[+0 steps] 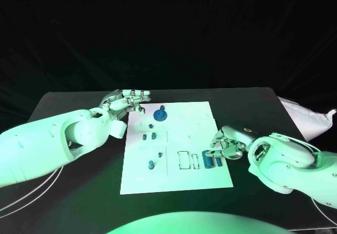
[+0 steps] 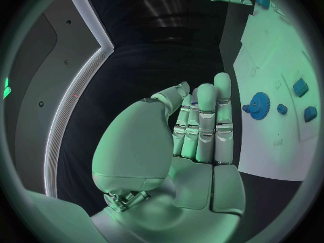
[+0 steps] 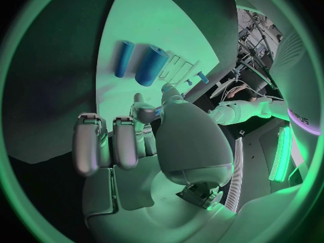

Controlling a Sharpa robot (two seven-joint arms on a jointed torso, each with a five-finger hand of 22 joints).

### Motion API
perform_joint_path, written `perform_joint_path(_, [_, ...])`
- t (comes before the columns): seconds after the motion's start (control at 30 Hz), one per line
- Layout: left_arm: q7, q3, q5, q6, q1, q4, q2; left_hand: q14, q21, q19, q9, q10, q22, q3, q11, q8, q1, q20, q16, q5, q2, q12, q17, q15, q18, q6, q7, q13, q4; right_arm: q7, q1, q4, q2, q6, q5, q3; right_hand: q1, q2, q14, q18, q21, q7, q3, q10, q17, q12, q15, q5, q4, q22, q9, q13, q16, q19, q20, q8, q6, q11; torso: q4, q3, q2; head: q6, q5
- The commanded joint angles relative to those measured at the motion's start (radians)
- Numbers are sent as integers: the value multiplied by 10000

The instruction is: Assemble the parts on the task board

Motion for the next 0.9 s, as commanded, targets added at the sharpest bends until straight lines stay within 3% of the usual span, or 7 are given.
perform_joint_path(0.03, [45, 5, 40, 156, 1, 2, 25, -62, -47, 44, -10, -88, -9, -21, -4, 8, -1, 19, -22, 35, 83, 36, -15, 8, 109, -40, 45, -1, -40, -697, -17, 2, 34, 724, -302, -6, -114, 109, 568, -152, 39, -31, -168, -59, 15, 75, -31, 31, 6, 23, 31, 141, 44, 49, 50, 83, -66, 1, 7, -1, 5, -4, -7])
perform_joint_path(0.2, [46, 5, 40, 166, 0, 0, 22, -63, -58, 47, -8, -100, -22, -54, 1, 16, -52, 26, -13, 31, 93, 64, -33, 16, 106, -44, 49, 0, -18, -808, -48, -38, 143, 1065, -379, -12, -434, 93, 579, -151, 41, -58, -526, 35, 111, 362, -40, 17, 9, 26, 104, 578, 92, 38, 46, 213, -36, -12, -12, -2, 7, -8, -7])
perform_joint_path(0.73, [12, 5, 40, 198, 0, 0, 5, -63, -62, 48, -8, -107, -27, -65, 2, 19, -73, 28, -10, 31, 100, 72, -39, 19, 106, -47, 50, -1, -7, -917, -186, -220, 454, 1695, -695, -14, -533, 175, 576, -151, 44, -131, -750, 65, 140, 461, -81, -52, 6, 37, 267, 849, 98, 33, 16, 427, 118, -67, 6, -1, 9, -55, 5])
perform_joint_path(0.83, [11, 5, 40, 201, 0, 5, 4, -63, -62, 48, -8, -107, -27, -65, 2, 19, -73, 28, -10, 31, 100, 72, -39, 19, 106, -47, 50, -1, -7, -918, -230, -276, 567, 1695, -706, -14, -423, 273, 577, -150, 41, -151, -748, 70, 152, 465, -97, -20, -21, 34, 321, 912, 101, 28, 2, 483, 142, -86, 4, 1, 15, -53, 14])
perform_joint_path(0.9, [11, 5, 40, 202, 0, 4, 3, -63, -62, 48, -8, -107, -27, -65, 2, 19, -73, 28, -10, 31, 100, 72, -39, 19, 106, -47, 50, -1, -7, -935, -273, -323, 644, 1667, -715, -14, -216, 459, 580, -150, 41, -168, -703, 78, 172, 463, -113, 37, -59, 37, 381, 982, 107, 27, -14, 533, 141, -100, 7, 1, 8, -63, 25])
